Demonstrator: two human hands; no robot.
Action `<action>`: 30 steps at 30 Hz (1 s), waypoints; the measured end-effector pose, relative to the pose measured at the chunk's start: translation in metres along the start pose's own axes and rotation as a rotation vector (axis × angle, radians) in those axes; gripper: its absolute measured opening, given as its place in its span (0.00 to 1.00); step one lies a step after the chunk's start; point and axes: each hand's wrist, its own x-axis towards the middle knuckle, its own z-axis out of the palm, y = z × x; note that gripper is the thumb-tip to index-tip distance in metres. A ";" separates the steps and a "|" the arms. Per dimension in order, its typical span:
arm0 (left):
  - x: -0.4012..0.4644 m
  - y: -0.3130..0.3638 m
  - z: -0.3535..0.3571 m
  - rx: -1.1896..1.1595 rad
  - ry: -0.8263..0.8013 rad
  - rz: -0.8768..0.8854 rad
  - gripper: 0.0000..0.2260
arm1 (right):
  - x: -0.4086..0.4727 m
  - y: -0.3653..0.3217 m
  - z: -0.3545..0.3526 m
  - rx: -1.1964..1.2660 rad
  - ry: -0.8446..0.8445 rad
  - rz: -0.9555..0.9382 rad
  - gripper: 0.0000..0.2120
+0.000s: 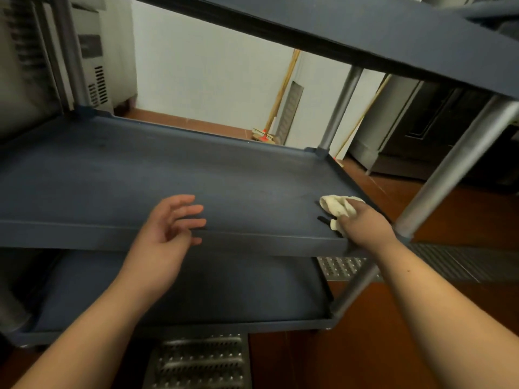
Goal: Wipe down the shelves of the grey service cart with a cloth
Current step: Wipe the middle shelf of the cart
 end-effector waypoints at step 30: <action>-0.003 0.085 -0.261 -0.030 0.361 0.090 0.18 | -0.171 -0.511 0.207 -0.081 -0.221 -0.811 0.08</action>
